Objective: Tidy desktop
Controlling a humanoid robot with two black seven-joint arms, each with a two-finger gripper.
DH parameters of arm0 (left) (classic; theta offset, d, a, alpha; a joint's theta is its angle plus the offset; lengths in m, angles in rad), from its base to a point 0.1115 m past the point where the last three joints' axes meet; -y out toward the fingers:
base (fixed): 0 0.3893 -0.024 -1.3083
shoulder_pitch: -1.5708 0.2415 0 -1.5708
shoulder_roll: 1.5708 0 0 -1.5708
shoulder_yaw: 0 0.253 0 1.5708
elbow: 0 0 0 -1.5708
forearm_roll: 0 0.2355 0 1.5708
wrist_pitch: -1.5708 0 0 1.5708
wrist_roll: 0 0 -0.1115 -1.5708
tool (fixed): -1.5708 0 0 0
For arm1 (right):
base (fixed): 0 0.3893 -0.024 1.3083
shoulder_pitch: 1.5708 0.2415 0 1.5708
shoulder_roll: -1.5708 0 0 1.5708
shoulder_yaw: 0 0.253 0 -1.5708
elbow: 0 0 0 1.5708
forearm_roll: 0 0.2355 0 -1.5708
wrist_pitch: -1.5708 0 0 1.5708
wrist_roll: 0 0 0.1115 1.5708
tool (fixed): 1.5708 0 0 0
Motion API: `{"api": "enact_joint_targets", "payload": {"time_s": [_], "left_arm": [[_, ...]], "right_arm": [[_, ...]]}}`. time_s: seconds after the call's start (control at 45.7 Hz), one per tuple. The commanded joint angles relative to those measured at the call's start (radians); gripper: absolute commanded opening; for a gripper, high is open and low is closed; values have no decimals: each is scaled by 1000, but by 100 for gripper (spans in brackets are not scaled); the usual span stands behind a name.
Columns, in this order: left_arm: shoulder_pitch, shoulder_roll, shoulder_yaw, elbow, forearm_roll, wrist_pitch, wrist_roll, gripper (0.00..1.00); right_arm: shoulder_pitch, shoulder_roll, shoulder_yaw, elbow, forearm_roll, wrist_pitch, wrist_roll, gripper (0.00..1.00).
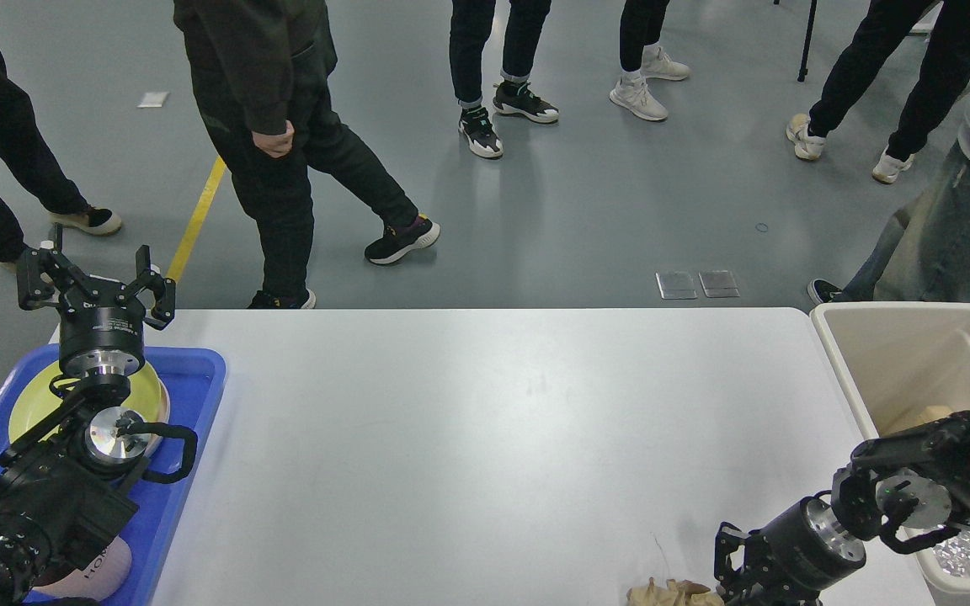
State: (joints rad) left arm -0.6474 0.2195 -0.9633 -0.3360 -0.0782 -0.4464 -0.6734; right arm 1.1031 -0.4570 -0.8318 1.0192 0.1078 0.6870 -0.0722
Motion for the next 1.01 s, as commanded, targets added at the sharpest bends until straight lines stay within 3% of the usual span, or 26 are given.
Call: {"api": "enact_joint_targets", "payload": {"time_s": [0.0,0.35,0.394,0.438,0.526,0.701,0.766,0.832,0.985], "left_arm": [[0,0,0,0,0,0,0,96],[0,0,0,0,0,0,0,96],[0,0,0,0,0,0,0,96],[0,0,0,0,0,0,0,96],[0,0,0,0,0,0,0,96],[0,0,0,0,0,0,0,96],[0,0,0,0,0,0,0,96],[0,0,0,0,0,0,0,96],[0,0,0,0,0,0,0,96]], "right_arm": [[11,-2,8,1,0,16,2,0],[40,-20,5,-4,0,16,-3,0],[57,-29,3,-8,0,6,-3,30],[70,-34,0,-7,0,5,-3,43],[86,-54,-9,-4,0,9,-3,55],[130,-86,-9,33,-2,31,-3,63],[150,-98,-7,45,0,29,-3,75],[176,-106,8,44,7,16,2,100],[184,-118,40,33,9,16,5,100]]}}
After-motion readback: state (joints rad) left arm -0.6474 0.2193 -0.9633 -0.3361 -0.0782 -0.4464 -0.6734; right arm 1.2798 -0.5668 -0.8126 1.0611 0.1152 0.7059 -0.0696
